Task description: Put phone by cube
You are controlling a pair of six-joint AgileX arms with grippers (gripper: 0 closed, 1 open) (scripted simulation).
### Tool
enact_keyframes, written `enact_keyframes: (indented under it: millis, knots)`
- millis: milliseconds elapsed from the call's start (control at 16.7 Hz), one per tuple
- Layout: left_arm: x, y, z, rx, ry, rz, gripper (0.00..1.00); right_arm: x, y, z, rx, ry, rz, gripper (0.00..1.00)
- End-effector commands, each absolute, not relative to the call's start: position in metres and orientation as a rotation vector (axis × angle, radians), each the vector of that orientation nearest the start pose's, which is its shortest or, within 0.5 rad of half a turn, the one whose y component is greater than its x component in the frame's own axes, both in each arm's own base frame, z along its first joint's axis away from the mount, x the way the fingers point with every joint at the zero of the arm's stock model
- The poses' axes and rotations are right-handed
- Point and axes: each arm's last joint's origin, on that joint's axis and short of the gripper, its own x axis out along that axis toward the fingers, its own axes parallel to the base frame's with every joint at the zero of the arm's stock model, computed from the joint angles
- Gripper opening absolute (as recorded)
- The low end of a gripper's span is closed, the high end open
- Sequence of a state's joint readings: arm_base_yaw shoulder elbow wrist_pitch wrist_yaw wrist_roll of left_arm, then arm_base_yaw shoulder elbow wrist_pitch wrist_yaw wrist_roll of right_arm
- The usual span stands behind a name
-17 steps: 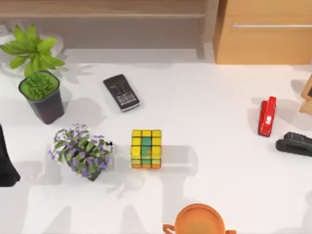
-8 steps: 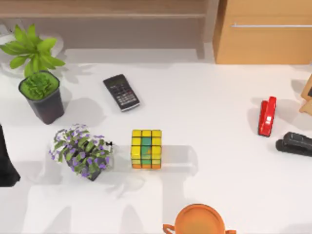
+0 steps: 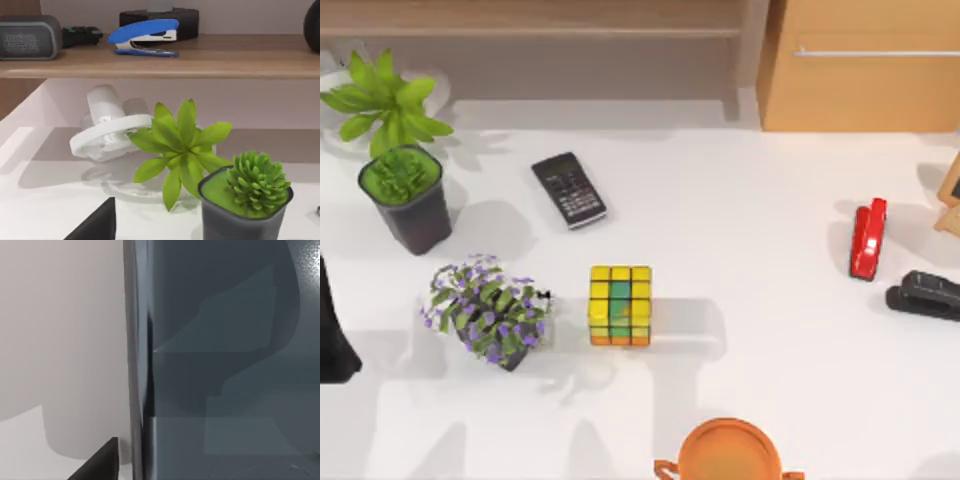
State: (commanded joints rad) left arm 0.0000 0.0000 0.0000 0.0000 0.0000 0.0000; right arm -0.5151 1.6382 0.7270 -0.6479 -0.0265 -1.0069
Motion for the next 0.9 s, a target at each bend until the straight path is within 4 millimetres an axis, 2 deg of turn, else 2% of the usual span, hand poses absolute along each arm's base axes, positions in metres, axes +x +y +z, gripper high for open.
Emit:
enact_keyframes:
  millis: [780,900]
  knots:
    - [0.1057,-0.0012,0.16,0.0,0.0,0.0,1.0,0.2113,-0.1182,0.1071,-0.376,1.509,0.394,0.02]
    - [0.1057,-0.0012,0.16,0.0,0.0,0.0,1.0,0.2113,-0.1182,0.1071,-0.376,1.509,0.394,0.0]
